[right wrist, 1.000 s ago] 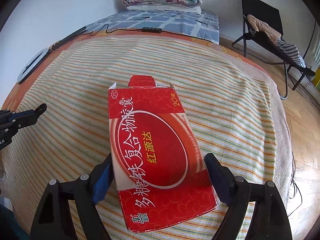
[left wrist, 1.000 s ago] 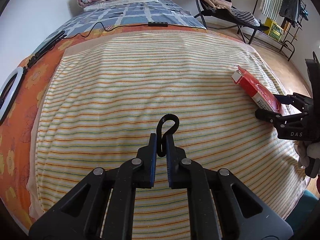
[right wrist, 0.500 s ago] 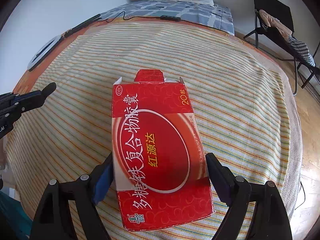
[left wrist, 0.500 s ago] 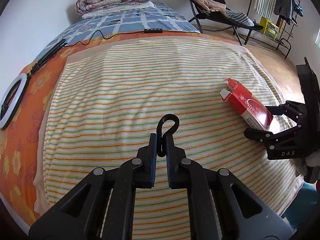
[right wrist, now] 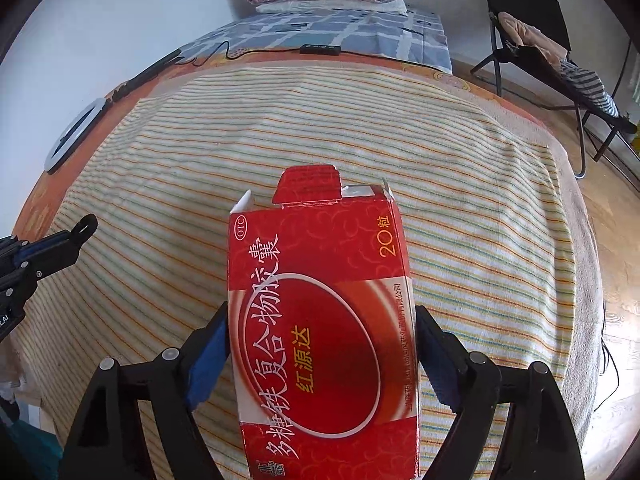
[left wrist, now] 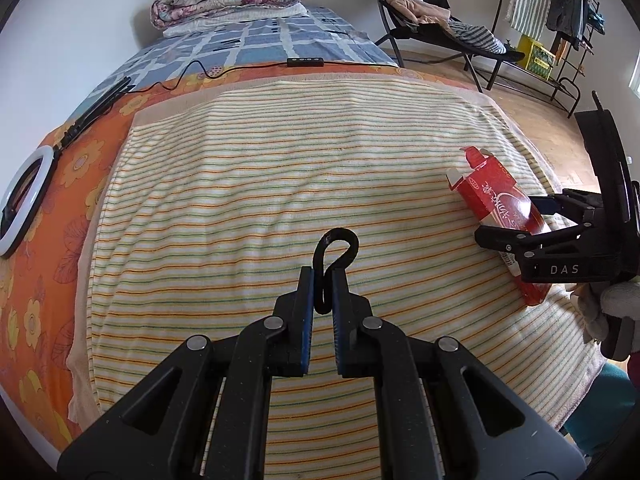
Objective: Collect trash
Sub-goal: 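Carry the red box and black hair tie over the blue basket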
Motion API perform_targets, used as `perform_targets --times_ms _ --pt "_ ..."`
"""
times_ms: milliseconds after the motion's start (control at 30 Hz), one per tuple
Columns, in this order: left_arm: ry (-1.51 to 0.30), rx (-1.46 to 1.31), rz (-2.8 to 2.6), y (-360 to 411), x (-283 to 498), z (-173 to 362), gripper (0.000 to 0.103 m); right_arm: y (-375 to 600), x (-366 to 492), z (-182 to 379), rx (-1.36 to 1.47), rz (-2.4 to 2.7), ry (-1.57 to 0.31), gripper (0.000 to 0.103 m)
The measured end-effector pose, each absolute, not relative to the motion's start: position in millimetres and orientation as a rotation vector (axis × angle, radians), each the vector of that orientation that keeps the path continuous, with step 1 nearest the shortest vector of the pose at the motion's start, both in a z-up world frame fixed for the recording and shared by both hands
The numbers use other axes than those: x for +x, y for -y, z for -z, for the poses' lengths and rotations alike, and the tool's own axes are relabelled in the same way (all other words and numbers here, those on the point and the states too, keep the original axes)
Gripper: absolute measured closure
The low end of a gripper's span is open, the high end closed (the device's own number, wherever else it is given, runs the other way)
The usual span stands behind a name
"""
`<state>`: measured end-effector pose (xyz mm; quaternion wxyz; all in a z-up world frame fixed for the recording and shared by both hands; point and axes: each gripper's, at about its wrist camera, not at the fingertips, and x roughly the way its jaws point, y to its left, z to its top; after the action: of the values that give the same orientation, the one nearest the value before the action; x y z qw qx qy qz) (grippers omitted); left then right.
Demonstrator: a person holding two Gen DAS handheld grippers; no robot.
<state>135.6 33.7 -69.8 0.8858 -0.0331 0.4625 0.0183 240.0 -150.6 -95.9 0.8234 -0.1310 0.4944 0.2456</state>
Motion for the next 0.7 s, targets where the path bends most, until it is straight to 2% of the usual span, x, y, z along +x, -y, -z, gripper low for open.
perform_targets --times_ms 267,700 --pt "-0.920 -0.072 -0.006 -18 112 47 0.096 158 196 58 -0.286 -0.494 -0.936 0.017" --pt "-0.889 -0.066 0.060 15 47 23 0.097 180 113 18 -0.209 -0.485 -0.872 0.017"
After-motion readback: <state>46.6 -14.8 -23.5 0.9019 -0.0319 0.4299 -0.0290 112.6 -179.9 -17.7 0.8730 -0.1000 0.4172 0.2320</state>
